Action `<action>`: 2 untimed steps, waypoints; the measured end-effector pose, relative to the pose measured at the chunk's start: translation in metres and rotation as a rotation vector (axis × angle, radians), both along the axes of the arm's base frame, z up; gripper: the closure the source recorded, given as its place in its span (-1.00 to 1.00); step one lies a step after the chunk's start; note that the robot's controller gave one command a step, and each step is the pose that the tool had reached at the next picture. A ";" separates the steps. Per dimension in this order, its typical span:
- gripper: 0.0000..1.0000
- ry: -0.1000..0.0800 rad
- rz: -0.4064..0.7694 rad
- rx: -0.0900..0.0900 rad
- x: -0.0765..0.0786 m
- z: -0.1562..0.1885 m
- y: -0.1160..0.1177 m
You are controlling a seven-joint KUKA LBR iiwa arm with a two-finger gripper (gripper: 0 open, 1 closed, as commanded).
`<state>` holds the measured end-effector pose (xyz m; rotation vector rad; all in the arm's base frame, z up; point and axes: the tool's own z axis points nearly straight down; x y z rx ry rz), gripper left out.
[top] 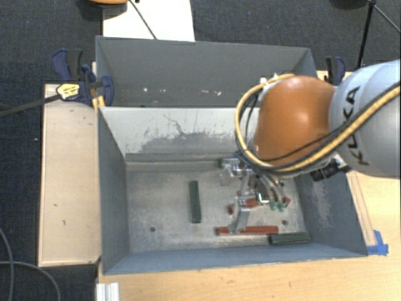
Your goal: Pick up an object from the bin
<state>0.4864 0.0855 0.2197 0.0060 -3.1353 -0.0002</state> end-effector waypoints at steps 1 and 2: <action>-1.00 -0.008 -0.003 0.001 0.002 0.003 0.000; -1.00 -0.013 0.062 0.001 0.003 -0.052 -0.031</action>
Offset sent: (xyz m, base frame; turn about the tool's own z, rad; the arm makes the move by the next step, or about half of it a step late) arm 0.0005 -0.0614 -0.1093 -0.1184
